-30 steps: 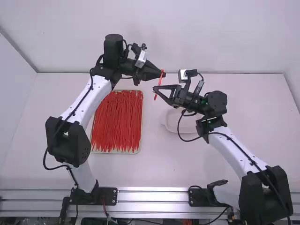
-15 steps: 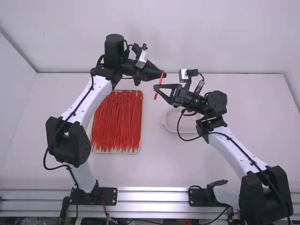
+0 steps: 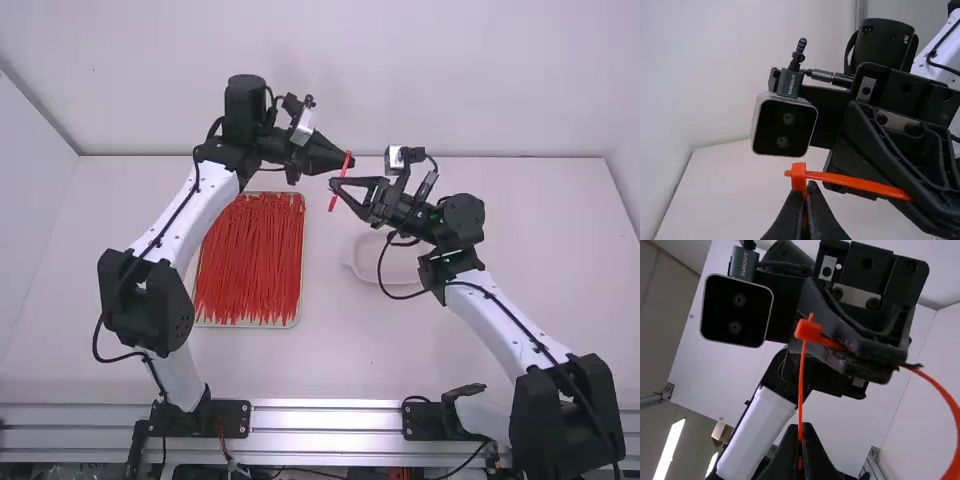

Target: Fasten the cable tie

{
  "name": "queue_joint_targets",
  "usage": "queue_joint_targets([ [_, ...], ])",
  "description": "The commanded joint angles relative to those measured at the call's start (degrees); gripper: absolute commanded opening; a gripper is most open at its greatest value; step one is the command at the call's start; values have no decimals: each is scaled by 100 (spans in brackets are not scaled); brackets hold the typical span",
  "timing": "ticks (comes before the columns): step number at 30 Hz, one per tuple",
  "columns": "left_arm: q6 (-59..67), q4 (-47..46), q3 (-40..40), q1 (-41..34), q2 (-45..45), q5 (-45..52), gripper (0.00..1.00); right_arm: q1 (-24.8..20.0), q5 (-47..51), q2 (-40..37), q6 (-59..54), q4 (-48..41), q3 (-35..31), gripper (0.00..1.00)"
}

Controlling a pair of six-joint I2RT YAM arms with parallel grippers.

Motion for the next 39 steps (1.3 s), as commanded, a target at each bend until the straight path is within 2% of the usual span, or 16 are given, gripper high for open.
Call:
queue_joint_targets([
  [1,42,-4,-72,-63,-9,205,2,-24,129,7,20,57,-26,0],
  [17,210,439,-317,-42,-9,205,2,-31,367,7,11,24,-26,0],
  [23,210,682,-317,-42,-9,205,1,-243,109,7,33,24,-26,0],
  [39,474,800,-317,-31,-9,208,1,-417,136,7,173,59,-24,0],
])
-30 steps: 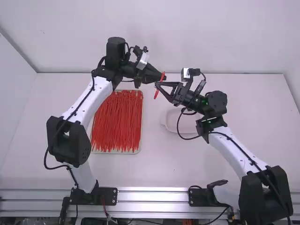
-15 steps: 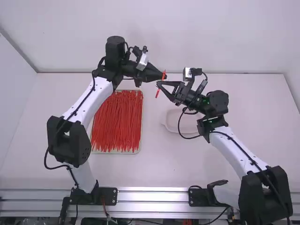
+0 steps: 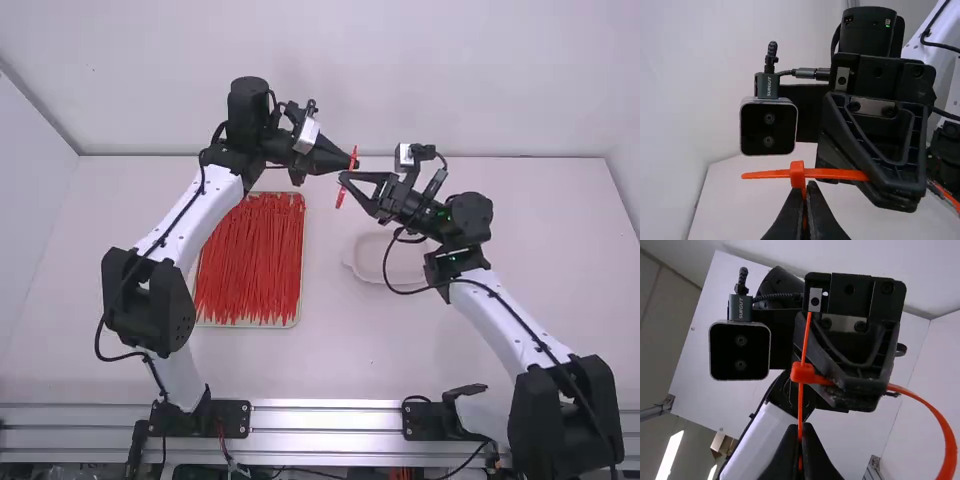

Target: Fasten the cable tie

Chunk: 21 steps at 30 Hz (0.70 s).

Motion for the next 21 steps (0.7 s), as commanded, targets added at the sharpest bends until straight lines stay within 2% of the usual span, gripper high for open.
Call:
queue_joint_targets([
  [1,125,22,-107,31,-9,212,1,-153,149,7,83,63,-24,0],
  [13,1392,-638,-107,26,-9,214,1,-258,481,7,179,72,-24,0],
  [21,1532,-476,-107,24,-9,214,1,-251,476,7,81,74,-9,0],
])
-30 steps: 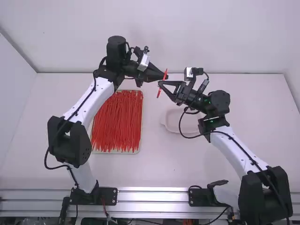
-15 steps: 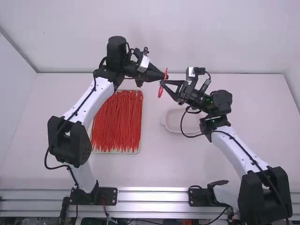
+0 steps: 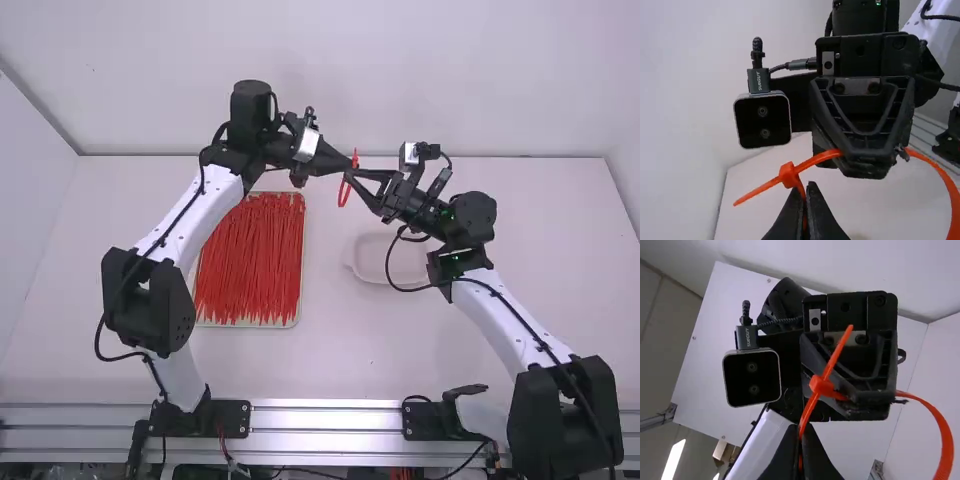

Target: Fasten the cable tie

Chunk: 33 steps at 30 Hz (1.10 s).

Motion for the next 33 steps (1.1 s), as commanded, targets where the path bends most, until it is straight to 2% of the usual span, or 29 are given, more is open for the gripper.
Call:
queue_joint_targets([
  [1,232,81,-107,-9,-13,348,2,-151,428,7,-142,59,-4,0],
  [11,227,391,-107,-162,-33,348,1,-149,413,9,-529,-4,155,0],
  [21,535,365,-107,-192,-33,348,1,-339,542,7,-424,4,168,0],
  [33,678,391,-107,-199,-33,348,2,-334,702,7,-455,17,168,0],
])
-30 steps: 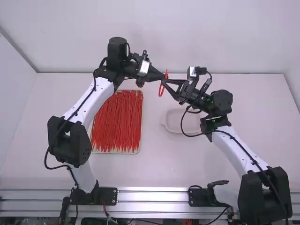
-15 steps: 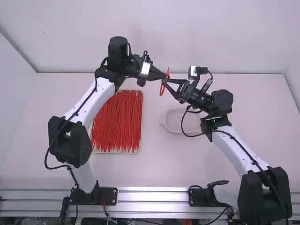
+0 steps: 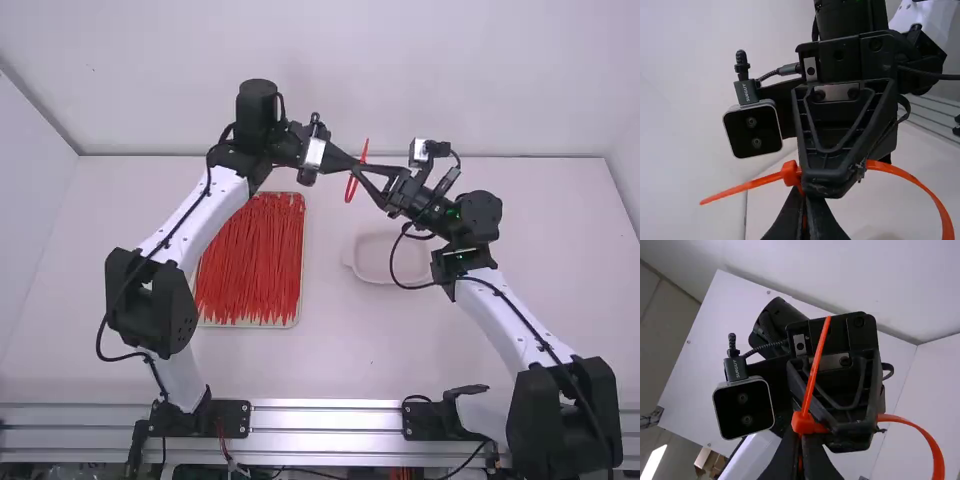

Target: Fasten the cable tie

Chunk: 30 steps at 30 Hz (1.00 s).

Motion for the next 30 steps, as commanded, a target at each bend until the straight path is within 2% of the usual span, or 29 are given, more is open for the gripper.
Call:
queue_joint_targets([
  [1,142,-4,-103,-4,-33,463,2,-164,535,7,-116,-11,166,5],
  [3,120,15,-103,42,-33,461,2,-166,531,4,-203,-164,166,33],
  [9,-837,166,-98,205,-33,461,1,-157,323,4,-195,-273,162,53],
  [23,-2896,240,-103,195,-33,463,1,-184,219,2,-13,-249,162,54],
  [30,-2949,-267,-103,144,-33,463,1,-232,94,0,2,-234,162,54],
])
